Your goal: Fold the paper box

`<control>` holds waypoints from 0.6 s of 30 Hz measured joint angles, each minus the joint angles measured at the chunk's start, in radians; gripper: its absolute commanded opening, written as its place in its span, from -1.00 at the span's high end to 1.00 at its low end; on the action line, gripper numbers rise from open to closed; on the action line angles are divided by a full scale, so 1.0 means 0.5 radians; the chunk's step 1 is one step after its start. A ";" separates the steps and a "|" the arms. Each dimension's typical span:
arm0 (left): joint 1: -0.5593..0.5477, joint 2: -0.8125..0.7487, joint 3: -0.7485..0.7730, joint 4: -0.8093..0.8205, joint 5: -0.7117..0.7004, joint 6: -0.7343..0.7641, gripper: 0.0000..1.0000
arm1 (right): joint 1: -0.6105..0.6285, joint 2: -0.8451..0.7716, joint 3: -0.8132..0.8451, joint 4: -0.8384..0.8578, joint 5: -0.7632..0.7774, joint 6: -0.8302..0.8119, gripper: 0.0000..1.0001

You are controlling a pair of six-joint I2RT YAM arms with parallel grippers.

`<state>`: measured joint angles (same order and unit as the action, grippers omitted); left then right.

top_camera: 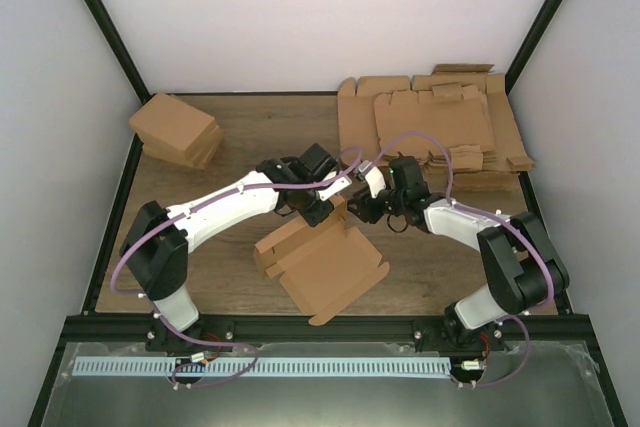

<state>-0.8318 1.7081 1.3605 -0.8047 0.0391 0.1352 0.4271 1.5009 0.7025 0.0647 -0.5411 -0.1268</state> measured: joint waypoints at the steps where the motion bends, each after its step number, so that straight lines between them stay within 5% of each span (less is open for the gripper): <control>1: 0.001 0.000 0.000 0.000 0.000 0.000 0.48 | 0.004 -0.002 0.000 -0.008 0.008 0.007 0.06; 18: 0.002 0.000 0.000 -0.001 0.000 0.000 0.48 | 0.011 -0.164 -0.115 -0.073 0.029 0.076 0.03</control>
<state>-0.8307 1.7081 1.3605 -0.8051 0.0391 0.1352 0.4324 1.4189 0.6449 0.0280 -0.5266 -0.0891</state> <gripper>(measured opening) 0.281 0.478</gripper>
